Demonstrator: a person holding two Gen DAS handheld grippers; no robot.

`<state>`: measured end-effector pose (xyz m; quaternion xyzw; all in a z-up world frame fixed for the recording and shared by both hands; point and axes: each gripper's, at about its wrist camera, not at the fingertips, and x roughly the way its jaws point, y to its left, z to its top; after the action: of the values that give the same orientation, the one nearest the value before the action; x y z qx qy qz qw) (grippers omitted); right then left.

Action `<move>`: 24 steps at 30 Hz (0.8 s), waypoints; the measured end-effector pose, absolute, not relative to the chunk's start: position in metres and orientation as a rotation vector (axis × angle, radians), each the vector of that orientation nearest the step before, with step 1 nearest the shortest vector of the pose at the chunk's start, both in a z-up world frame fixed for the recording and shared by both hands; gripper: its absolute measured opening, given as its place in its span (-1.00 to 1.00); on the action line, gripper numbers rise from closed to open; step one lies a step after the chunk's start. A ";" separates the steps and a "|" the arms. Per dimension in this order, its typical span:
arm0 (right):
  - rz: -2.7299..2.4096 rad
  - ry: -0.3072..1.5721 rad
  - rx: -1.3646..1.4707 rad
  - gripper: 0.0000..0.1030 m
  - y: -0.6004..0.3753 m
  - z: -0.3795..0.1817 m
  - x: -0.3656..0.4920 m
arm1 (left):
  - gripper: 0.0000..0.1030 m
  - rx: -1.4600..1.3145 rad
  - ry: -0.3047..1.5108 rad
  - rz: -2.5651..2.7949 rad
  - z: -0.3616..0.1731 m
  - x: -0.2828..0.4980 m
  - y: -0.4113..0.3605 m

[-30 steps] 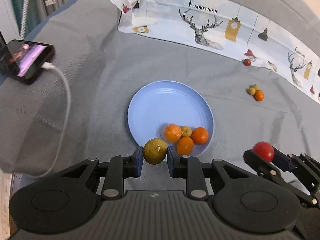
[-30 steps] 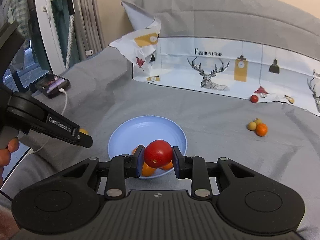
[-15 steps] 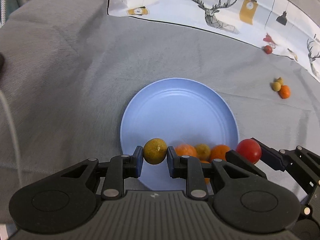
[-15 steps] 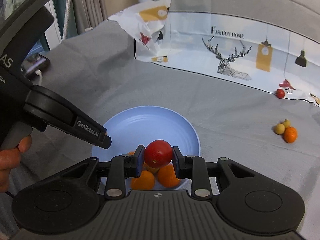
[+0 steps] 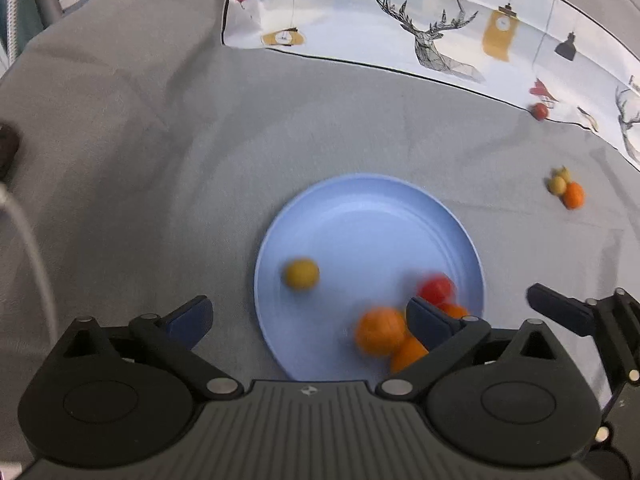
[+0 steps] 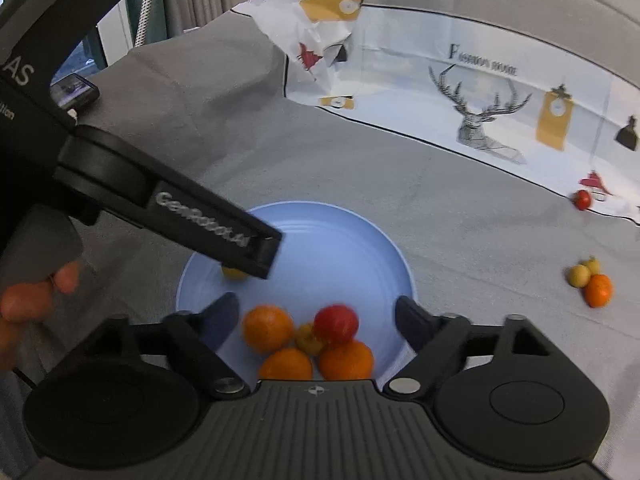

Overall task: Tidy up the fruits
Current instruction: 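Open the right gripper over the plate while the left releases its yellow fruit, then move both open grippers to the remaining fruit cluster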

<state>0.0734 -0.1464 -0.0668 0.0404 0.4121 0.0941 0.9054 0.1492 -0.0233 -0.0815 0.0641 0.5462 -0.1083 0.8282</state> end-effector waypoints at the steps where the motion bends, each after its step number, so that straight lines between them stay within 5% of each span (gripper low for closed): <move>1: 0.188 0.854 0.087 0.77 -0.148 -0.063 0.066 | 0.99 0.133 1.161 -0.228 -0.078 0.142 -0.021; 24: 0.067 0.596 0.117 0.98 -0.156 0.039 -0.100 | 0.99 0.105 0.955 -0.168 0.010 -0.021 0.017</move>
<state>-0.0997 -0.1562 0.0391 0.0574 0.2933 0.0330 0.9537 -0.0211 0.0173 0.0102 0.0504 0.4589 -0.0808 0.8833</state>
